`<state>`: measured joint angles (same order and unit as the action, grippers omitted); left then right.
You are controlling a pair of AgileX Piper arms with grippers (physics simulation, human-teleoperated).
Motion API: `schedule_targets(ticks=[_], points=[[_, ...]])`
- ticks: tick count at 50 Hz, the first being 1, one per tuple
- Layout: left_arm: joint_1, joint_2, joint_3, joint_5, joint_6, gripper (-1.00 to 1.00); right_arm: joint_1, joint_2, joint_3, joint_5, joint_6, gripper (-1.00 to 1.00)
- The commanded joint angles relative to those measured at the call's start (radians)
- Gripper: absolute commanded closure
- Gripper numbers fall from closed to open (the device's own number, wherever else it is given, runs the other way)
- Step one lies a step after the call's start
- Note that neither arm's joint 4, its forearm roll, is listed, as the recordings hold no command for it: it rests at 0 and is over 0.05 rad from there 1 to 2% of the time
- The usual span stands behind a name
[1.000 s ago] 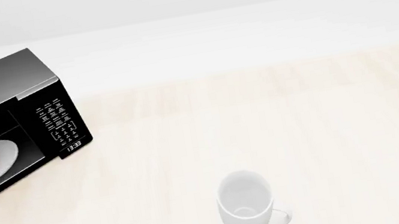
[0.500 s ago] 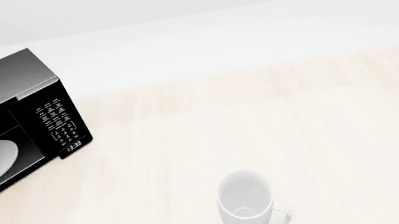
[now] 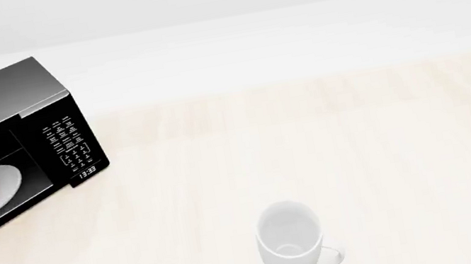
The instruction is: Put the yellow and white mug in the microwave and close it.
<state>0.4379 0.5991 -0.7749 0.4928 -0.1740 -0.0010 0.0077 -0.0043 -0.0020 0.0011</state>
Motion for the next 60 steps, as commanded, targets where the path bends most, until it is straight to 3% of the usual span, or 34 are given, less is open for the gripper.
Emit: schedule_targets(ticks=[1, 16, 33, 60], points=[[0.038, -0.040, -0.060, 0.066, 0.008, -1.00, 0.000, 0.000, 0.000, 0.000, 0.000, -1.00], [0.106, -0.092, -0.133, 0.132, 0.002, -1.00, 0.000, 0.000, 0.000, 0.000, 0.000, -1.00], [0.246, -0.121, -0.160, 0.169, 0.001, -1.00, 0.000, 0.000, 0.000, 0.000, 0.000, -1.00], [0.415, -0.063, -0.148, 0.130, -0.061, -1.00, 0.000, 0.000, 0.000, 0.000, 0.000, -1.00]])
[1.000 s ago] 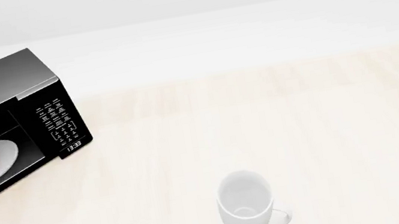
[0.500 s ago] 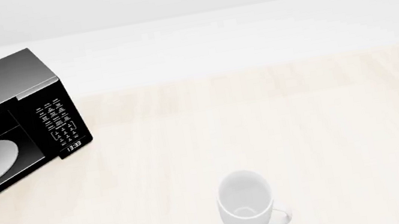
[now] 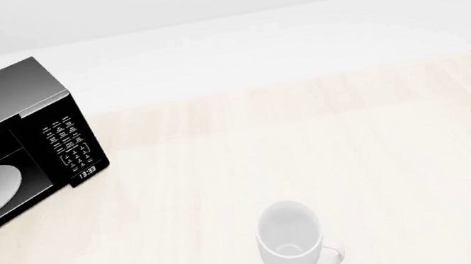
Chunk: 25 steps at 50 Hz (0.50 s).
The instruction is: Put the yellow and white mug in the microwave and close it.
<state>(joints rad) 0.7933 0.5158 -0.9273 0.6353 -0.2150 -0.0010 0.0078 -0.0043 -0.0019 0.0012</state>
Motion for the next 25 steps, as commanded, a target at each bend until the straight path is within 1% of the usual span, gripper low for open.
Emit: schedule_targets(ticks=[1, 9, 21, 25], points=[[0.078, 0.025, 0.004, -0.018, -0.025, -1.00, 0.000, 0.000, 0.000, 0.000, 0.000, -1.00], [0.130, 0.041, 0.028, -0.040, -0.015, -1.00, 0.000, 0.000, 0.000, 0.000, 0.000, -1.00], [0.191, 0.074, 0.008, -0.043, -0.049, -1.00, 0.000, 0.000, 0.000, 0.000, 0.000, -1.00], [0.214, 0.093, 0.028, -0.061, -0.044, -1.00, 0.000, 0.000, 0.000, 0.000, 0.000, -1.00]])
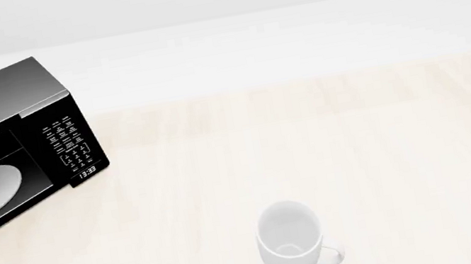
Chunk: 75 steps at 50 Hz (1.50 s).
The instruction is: Put the yellow and white mug in the microwave and close it.
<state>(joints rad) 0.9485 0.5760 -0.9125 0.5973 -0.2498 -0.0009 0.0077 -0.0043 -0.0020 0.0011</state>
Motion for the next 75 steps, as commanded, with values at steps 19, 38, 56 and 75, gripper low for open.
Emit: schedule_targets(ticks=[19, 38, 56, 75], points=[[0.113, 0.119, 0.076, -0.074, -0.052, -1.00, 0.000, 0.000, 0.000, 0.000, 0.000, -1.00], [0.227, 0.209, 0.120, -0.176, -0.037, -1.00, 0.000, 0.000, 0.000, 0.000, 0.000, -1.00], [0.339, 0.301, 0.179, -0.315, 0.068, -1.00, 0.000, 0.000, 0.000, 0.000, 0.000, -1.00], [0.350, 0.304, 0.246, -0.408, 0.157, -1.00, 0.000, 0.000, 0.000, 0.000, 0.000, -1.00]])
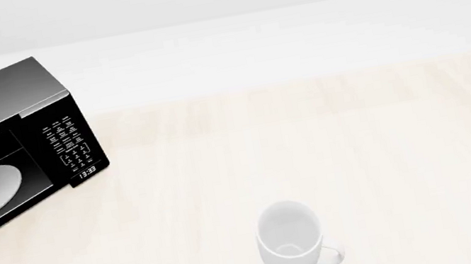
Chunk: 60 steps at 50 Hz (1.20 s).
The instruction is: Put the yellow and white mug in the microwave and close it.
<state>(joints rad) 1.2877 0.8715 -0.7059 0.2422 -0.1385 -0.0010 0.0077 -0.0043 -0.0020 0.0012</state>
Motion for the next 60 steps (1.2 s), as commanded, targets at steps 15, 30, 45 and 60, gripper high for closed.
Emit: schedule_targets(ticks=[15, 30, 45, 60], points=[[0.042, 0.037, 0.063, -0.126, 0.083, -1.00, 0.000, 0.000, 0.000, 0.000, 0.000, -1.00], [-0.007, 0.094, 0.138, -0.179, 0.128, -1.00, 0.000, 0.000, 0.000, 0.000, 0.000, -1.00], [-0.008, 0.161, 0.168, -0.246, 0.156, -1.00, 0.000, 0.000, 0.000, 0.000, 0.000, -1.00], [-0.046, 0.209, 0.210, -0.296, 0.179, -1.00, 0.000, 0.000, 0.000, 0.000, 0.000, -1.00]])
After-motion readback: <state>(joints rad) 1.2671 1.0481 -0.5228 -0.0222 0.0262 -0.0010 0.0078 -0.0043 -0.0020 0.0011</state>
